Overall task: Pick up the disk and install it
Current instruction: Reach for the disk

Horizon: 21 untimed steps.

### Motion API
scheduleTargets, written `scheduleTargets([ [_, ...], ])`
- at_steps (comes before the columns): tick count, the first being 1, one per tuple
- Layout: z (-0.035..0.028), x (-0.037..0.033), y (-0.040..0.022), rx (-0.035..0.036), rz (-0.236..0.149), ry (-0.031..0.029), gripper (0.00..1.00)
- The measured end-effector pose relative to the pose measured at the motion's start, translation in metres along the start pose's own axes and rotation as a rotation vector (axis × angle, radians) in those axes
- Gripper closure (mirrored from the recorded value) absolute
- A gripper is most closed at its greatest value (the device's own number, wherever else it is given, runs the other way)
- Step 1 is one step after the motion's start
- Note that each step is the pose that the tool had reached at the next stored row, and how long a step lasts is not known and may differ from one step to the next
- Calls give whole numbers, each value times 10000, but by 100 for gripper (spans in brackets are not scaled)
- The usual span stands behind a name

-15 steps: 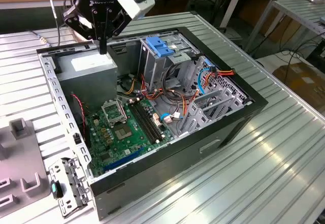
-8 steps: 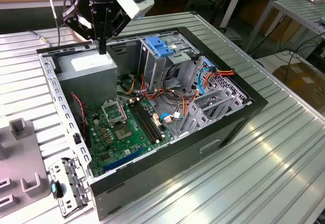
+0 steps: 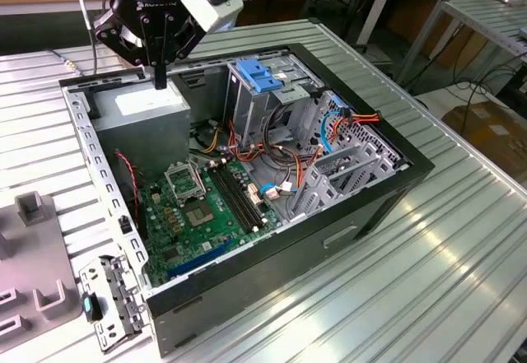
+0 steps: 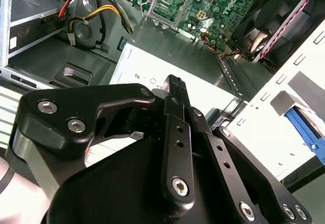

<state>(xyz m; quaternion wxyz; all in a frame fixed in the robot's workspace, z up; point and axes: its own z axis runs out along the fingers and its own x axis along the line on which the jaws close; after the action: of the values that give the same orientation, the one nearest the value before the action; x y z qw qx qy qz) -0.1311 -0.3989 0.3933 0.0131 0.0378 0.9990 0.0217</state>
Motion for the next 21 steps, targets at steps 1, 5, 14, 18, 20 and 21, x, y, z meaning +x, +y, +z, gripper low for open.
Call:
scheduleTargets([
  [1, 0, 9, -1, -1, 1, 0, 89],
  [5, -1, 39, -3, 0, 1, 0, 89],
  [14, -2, 85, -6, 0, 0, 0, 89],
  [18, -3, 115, -8, 0, 0, 1, 89],
  [20, -3, 125, -9, 0, 0, 0, 89],
  [21, -4, 130, -10, 0, 0, 0, 89],
])
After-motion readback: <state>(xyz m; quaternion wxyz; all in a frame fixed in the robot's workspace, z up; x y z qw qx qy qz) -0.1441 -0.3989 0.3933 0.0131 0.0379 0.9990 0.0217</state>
